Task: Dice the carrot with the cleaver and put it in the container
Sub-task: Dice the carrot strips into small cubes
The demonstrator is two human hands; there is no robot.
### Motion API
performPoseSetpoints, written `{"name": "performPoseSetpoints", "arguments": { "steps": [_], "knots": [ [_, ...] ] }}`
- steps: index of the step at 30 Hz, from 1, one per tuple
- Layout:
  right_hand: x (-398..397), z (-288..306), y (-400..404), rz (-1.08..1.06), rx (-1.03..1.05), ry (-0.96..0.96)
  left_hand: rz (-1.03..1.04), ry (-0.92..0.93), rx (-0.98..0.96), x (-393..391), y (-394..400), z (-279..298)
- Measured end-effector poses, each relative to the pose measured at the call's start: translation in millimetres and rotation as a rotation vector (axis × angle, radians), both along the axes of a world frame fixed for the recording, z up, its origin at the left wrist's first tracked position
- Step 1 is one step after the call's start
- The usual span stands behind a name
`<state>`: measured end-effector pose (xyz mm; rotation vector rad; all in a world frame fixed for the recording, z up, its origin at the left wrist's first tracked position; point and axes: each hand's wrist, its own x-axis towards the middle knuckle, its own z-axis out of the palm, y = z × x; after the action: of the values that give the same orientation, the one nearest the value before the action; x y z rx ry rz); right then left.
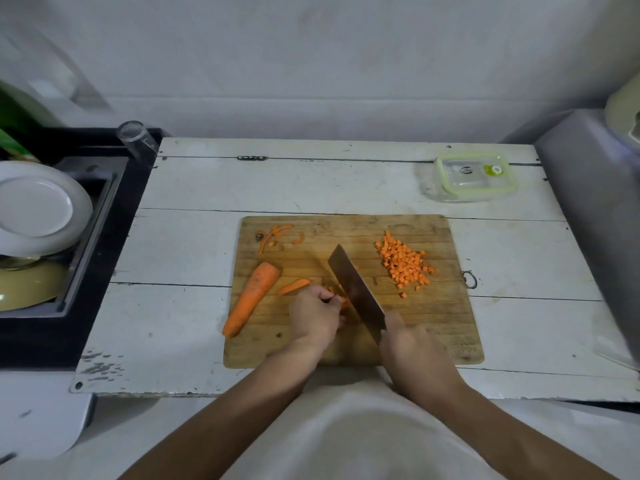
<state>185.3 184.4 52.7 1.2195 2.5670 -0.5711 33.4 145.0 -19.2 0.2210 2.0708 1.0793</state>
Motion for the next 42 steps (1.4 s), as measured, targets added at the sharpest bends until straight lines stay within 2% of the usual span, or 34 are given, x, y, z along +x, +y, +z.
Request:
{"name": "performPoseSetpoints", "arguments": {
  "steps": [10,26,37,42],
  "knots": [
    [19,6,-9,0.110,0.000,-0.104,0.011,-0.006,-0.021,-1,2,1],
    [19,3,1,0.006,0.007,-0.073,0.000,-0.094,-0.010,-7,-5,1],
    [18,4,3,0.099,0.016,-0.086,0.083,-0.235,-0.016,-4,5,-3],
    [20,3,0,0.110,-0.025,-0.130,0.063,-0.202,-0.016,-3,6,-4]
  ]
}}
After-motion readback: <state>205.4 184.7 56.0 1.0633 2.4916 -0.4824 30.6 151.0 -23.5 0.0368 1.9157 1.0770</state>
